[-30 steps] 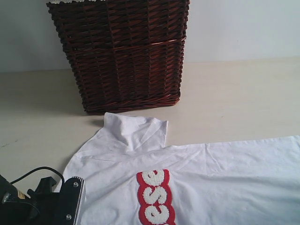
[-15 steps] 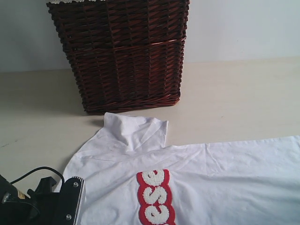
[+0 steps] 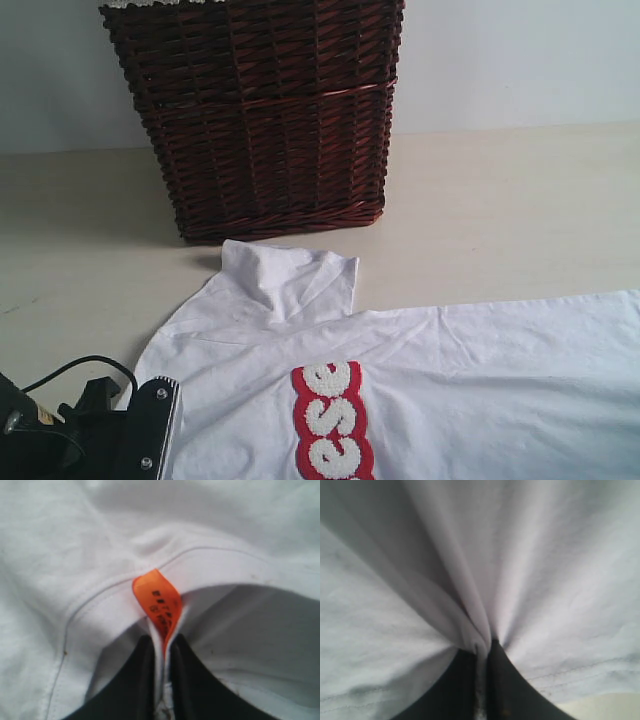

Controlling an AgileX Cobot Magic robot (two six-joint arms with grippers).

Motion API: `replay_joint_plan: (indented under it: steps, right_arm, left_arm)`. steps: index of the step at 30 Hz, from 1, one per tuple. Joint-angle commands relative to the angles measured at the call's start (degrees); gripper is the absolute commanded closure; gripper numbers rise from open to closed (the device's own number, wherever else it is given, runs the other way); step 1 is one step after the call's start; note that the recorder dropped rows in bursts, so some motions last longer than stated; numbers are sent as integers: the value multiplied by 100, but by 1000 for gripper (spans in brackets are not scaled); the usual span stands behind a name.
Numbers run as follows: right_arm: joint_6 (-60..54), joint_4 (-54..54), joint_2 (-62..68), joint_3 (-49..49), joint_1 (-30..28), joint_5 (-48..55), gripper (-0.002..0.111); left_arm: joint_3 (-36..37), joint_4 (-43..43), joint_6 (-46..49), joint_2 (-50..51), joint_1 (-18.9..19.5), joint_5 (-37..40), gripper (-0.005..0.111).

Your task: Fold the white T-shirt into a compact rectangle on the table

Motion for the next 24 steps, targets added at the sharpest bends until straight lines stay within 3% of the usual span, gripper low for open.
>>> replay_joint_plan:
  steps: [1,9,16,19,24]
  right_arm:
    - [42,229,121,65,-25,46,108]
    - [42,229,121,65,-25,46,108]
    - [619,234,-271,65,-25,46,108]
    - [693,222,-843,65,-25,46,108]
    - [796,222,-2068,65,-25,270,108]
  left_arm:
    - [218,455,23,268,6,-279,107]
    - [218,416,23,268,6,-382,107]
    - [1,740,-409,-86,6,-993,107]
    - [-258,1279,-897,-542,6,-761,107]
    - [-850,2543,-2808,-1033,17,573,107]
